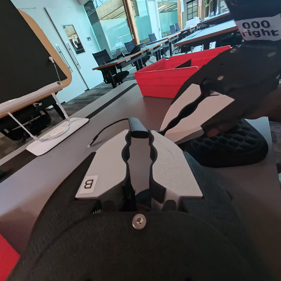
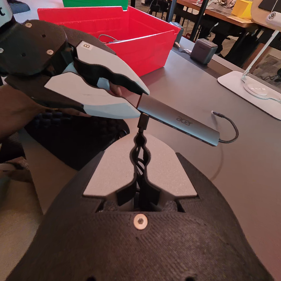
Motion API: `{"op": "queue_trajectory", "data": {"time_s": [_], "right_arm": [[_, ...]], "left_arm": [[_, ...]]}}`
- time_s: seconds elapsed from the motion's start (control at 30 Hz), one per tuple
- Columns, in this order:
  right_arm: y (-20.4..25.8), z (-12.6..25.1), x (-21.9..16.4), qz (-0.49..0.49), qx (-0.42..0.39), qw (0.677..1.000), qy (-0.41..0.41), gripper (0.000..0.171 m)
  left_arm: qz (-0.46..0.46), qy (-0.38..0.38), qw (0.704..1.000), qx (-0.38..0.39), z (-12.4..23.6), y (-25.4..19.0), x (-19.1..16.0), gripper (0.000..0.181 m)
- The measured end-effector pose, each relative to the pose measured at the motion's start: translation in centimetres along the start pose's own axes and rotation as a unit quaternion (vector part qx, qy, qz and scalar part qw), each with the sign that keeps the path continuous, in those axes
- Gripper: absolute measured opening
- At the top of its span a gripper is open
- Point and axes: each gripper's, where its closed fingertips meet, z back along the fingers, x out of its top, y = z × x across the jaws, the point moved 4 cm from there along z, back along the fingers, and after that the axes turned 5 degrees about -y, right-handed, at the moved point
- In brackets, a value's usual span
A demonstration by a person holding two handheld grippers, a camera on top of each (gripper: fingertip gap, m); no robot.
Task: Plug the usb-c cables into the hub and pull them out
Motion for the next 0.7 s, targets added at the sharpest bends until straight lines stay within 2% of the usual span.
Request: {"op": "queue_trajectory", "data": {"time_s": [0.07, 0.1, 0.13, 0.17, 0.37, 0.57, 0.7], "right_arm": [[0.0, 0.2, 0.0, -0.023, 0.002, 1.0, -0.007, 0.001], [0.0, 0.2, 0.0, -0.034, 0.001, 0.999, -0.008, 0.005], [-0.1, 0.2, 0.1, -0.041, -0.008, 0.999, -0.011, 0.016], [-0.2, 0.3, 0.1, -0.043, -0.014, 0.999, -0.014, 0.017], [0.0, -0.1, -0.1, -0.055, -0.003, 0.998, -0.004, 0.01], [0.1, -0.2, -0.2, -0.062, -0.06, 0.996, -0.028, 0.01], [0.3, 0.2, -0.4, -0.073, -0.055, 0.996, -0.019, 0.01]], "left_arm": [[-0.004, -0.001, 1.0, 0.007, 0.0, -0.1, 0.1, 0.022], [-0.015, 0.0, 1.0, 0.013, -0.1, -0.2, 0.1, 0.022], [-0.022, 0.009, 1.0, 0.012, -0.1, -0.4, 0.0, 0.022], [-0.029, 0.019, 0.999, 0.003, -0.2, -0.7, -0.3, 0.022], [-0.056, 0.019, 0.998, 0.005, -0.3, -1.1, -0.5, 0.022], [-0.106, 0.02, 0.991, 0.073, -0.2, -1.3, -0.5, 0.021], [-0.127, 0.021, 0.988, 0.086, -0.2, -1.6, -0.6, 0.021]]}}
